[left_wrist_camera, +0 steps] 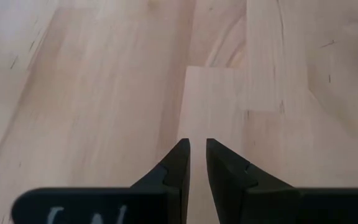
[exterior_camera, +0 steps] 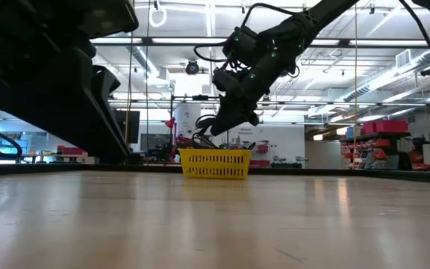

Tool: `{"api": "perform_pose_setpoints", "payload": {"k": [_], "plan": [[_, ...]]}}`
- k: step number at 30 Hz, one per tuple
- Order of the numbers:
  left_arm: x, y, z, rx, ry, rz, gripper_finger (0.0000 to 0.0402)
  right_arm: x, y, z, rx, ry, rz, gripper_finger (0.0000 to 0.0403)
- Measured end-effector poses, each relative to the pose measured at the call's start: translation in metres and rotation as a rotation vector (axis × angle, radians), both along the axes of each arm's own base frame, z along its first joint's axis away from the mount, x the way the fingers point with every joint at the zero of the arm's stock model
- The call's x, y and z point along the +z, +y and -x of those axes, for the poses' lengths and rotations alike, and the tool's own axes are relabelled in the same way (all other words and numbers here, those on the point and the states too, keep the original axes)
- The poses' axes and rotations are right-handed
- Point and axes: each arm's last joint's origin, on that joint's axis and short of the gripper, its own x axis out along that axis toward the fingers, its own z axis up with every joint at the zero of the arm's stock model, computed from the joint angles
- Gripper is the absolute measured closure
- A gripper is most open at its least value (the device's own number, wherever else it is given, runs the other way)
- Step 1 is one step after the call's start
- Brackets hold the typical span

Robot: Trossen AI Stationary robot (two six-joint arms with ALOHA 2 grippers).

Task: Pick & Place USB Port
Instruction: Put the black charger cable into the yellow basket, then return to Home Position

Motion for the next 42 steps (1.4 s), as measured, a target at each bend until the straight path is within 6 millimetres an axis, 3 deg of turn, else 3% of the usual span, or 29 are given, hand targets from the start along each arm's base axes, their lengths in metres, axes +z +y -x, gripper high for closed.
{"api": "perform_pose_setpoints", "payload": {"k": [8,18,31,34,38,42], "plan": [[0.0,0.0,0.0,-0.001,0.001,0.0,0.0344,0.001,-0.005,0.001,-0.029,-0.008,0.011,0.038],[0.0,0.0,0.0,-0.002,0.002,0.0,0.0344,0.003,-0.007,-0.001,-0.045,-0.031,0.037,0.0287],[0.0,0.0,0.0,-0.002,0.002,-0.001,0.0344,0.003,-0.006,-0.002,-0.046,-0.031,0.04,0.0289],[0.0,0.0,0.0,-0.003,0.002,-0.001,0.0344,0.004,0.001,-0.005,-0.007,-0.066,-0.032,0.0289],[0.0,0.0,0.0,-0.025,0.003,-0.033,0.0344,0.012,0.027,-0.017,0.163,-0.195,-0.174,0.0289],[0.012,0.004,0.001,-0.016,-0.042,-0.106,0.0344,0.036,0.056,-0.024,0.318,-0.348,-0.218,0.0299]]}}
